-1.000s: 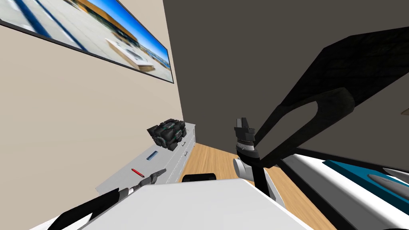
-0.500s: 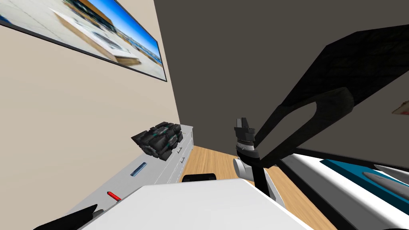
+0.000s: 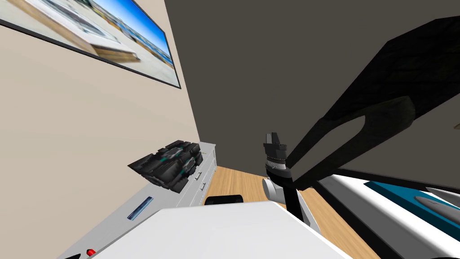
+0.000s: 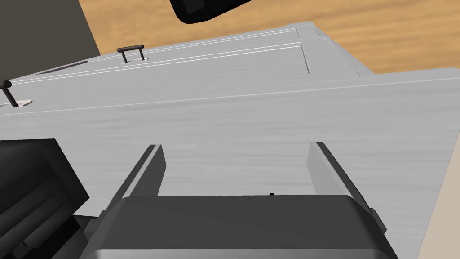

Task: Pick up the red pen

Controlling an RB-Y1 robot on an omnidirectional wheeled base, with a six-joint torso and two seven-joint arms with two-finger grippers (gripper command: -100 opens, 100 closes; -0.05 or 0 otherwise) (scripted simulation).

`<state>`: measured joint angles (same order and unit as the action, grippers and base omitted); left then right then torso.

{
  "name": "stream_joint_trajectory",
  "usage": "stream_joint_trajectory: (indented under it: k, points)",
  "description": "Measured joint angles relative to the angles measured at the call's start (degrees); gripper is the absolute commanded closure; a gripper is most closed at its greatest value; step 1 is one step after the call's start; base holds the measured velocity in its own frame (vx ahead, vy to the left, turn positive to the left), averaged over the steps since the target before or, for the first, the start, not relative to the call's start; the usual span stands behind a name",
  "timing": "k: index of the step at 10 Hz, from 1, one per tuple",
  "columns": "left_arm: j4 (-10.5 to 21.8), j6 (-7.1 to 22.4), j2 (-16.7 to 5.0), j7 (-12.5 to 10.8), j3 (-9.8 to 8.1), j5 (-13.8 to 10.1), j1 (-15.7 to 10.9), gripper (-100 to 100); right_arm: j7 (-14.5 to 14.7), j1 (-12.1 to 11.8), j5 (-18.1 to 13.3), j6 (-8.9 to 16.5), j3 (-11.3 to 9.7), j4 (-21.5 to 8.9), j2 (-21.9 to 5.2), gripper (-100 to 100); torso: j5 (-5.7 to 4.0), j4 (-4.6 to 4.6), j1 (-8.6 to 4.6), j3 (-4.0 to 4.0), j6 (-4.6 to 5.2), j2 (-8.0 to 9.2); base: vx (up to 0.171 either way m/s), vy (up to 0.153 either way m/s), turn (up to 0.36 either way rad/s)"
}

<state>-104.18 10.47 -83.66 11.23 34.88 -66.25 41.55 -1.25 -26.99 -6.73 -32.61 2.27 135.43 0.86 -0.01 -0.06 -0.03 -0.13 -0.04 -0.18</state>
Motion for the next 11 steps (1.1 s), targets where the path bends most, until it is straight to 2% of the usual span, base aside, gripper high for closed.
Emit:
stream_joint_trajectory:
  k: [1, 3, 5, 6, 7, 8, 9, 11]
  points:
    - [0.76, -0.11, -0.91, 0.07, 0.52, -1.44, 0.63, -100, 0.0, 0.0, 0.0, 0.0, 0.0, 0.0, 0.0, 0, -0.01, 0.02, -0.01, 0.04, 0.01, 0.04, 0.054, 0.01, -0.037]
    - [2.57, 1.02, -1.34, 0.29, 1.6, -3.99, 0.16, -100, 0.0, 0.0, 0.0, 0.0, 0.0, 0.0, 0.0, 0, -0.01, 0.01, -0.04, 0.0, 0.01, -0.02, 0.103, 0.007, -0.067]
    - [5.18, 1.34, -2.63, 1.53, 3.45, -8.5, 1.19, -100, 0.0, -0.01, 0.0, 0.0, 0.0, 0.0, 0.0, 0, 0.01, -0.03, 0.05, -0.1, 0.0, -0.18, 0.12, 0.029, -0.056]
    - [6.09, 2.05, -2.0, 0.37, 3.11, -7.49, 2.23, -100, 0.0, -0.01, 0.0, 0.0, 0.0, 0.0, 0.0, 0, 0.02, -0.03, 0.06, -0.09, 0.0, -0.17, 0.096, 0.029, -0.05]
    - [6.78, 2.49, -2.48, 0.05, 3.42, -8.73, 2.8, -100, 0.0, 0.0, 0.0, 0.0, 0.0, 0.0, 0.0, 0, 0.01, -0.02, 0.06, -0.06, 0.01, -0.12, 0.038, 0.014, -0.009]
    - [6.87, 2.53, -2.57, 0.11, 3.48, -8.96, 2.84, 0, 0.0, 0.0, 0.0, 0.0, 0.0, 0.0, 0.0, 0, 0.01, 0.01, 0.0, 0.03, 0.0, 0.05, 0.008, 0.003, 0.0]
    - [6.86, 2.53, -2.56, 0.11, 3.47, -8.94, 2.83, -100, 0.0, 0.0, 0.0, 0.0, 0.0, 0.0, 0.0, 0, -0.01, 0.05, -0.05, 0.11, -0.01, 0.18, 0.142, 0.107, 0.314]
    - [8.96, 0.54, 0.52, -0.48, 2.7, -3.85, 5.44, -100, 0.0, -0.01, 0.0, 0.0, 0.01, 0.0, -0.01, 0, 0.08, -0.06, 0.29, -0.17, 0.0, -0.32, 0.146, 0.035, 0.159]
